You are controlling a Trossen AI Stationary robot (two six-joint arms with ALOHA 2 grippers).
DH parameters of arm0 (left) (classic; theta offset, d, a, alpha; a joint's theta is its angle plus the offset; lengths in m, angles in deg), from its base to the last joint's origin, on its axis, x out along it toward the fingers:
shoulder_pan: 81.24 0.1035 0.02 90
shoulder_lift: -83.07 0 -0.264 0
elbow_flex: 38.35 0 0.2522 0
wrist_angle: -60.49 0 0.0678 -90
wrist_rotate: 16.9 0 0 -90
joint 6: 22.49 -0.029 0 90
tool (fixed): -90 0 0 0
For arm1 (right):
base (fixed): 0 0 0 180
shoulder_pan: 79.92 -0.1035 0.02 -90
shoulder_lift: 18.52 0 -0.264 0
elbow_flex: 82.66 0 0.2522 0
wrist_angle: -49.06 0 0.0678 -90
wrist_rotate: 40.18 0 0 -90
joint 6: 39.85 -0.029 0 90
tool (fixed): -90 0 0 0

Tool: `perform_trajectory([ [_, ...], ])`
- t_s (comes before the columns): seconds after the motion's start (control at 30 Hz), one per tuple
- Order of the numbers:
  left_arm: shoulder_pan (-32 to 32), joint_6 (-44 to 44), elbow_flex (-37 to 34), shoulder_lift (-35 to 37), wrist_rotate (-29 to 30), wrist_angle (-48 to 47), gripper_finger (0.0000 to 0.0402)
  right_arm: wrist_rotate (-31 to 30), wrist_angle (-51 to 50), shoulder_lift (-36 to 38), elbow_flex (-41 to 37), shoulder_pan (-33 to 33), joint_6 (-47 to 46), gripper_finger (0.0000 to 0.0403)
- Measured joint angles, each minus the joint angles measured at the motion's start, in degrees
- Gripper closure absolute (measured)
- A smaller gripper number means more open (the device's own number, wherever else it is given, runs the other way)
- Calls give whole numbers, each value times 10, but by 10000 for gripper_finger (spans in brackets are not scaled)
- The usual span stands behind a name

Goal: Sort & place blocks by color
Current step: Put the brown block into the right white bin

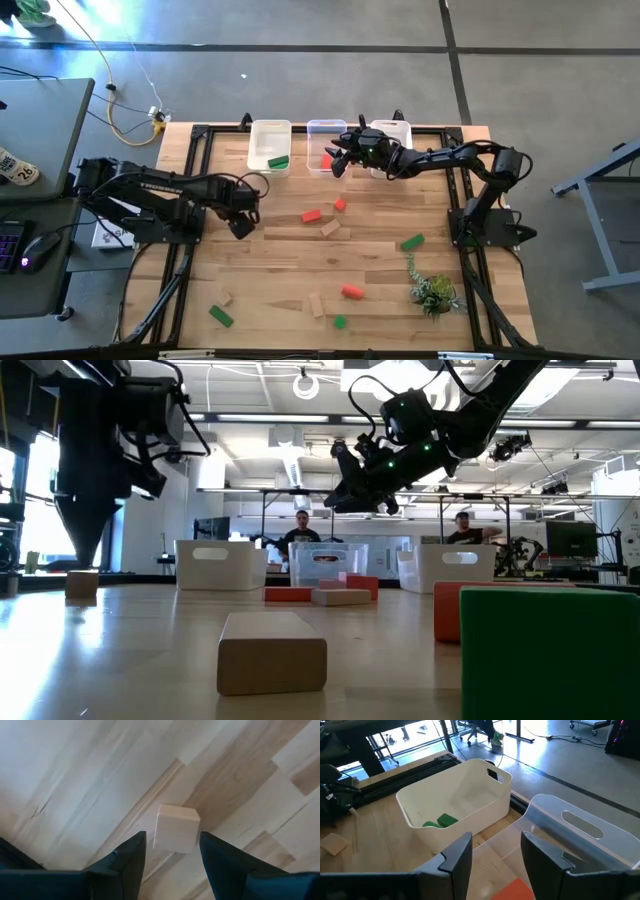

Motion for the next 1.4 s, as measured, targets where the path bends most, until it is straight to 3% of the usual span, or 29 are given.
perform_trajectory([
  [0.63,0,-7,-42,2,1,51,230,0,0,0,0,0,0,247],
  [1.27,0,-55,-40,3,10,55,334,0,1,0,0,0,0,247],
  [1.4,0,-71,-40,4,8,57,339,0,1,0,0,0,0,247],
])
